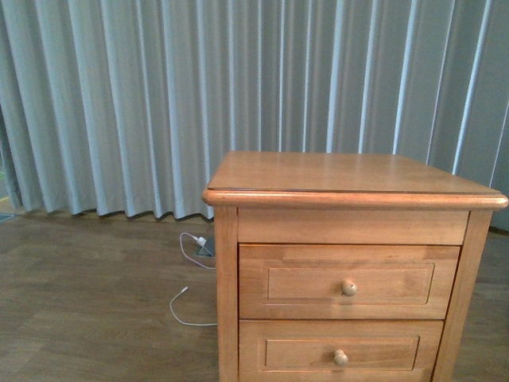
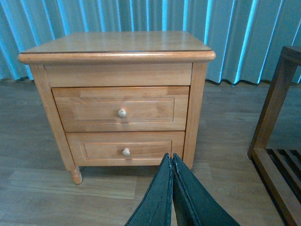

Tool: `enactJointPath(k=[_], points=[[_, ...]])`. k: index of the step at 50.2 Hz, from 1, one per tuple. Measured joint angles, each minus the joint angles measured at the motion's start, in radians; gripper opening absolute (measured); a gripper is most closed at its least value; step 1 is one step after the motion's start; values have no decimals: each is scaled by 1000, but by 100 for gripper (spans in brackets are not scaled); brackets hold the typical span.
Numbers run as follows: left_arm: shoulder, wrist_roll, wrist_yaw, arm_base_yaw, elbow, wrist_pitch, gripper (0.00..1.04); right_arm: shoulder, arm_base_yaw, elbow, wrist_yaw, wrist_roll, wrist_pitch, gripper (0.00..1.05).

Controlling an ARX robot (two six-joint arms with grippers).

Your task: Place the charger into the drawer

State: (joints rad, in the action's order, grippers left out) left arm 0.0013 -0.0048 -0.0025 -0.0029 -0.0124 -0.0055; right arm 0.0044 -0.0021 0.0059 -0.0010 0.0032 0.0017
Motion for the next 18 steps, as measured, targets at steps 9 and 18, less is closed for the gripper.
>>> enactJointPath(k=[9, 18], points=[[0, 0, 0, 0, 0, 0, 99, 0, 0, 0, 0, -2, 0, 28], [0, 0, 0, 0, 0, 0, 99, 0, 0, 0, 0, -2, 0, 64]])
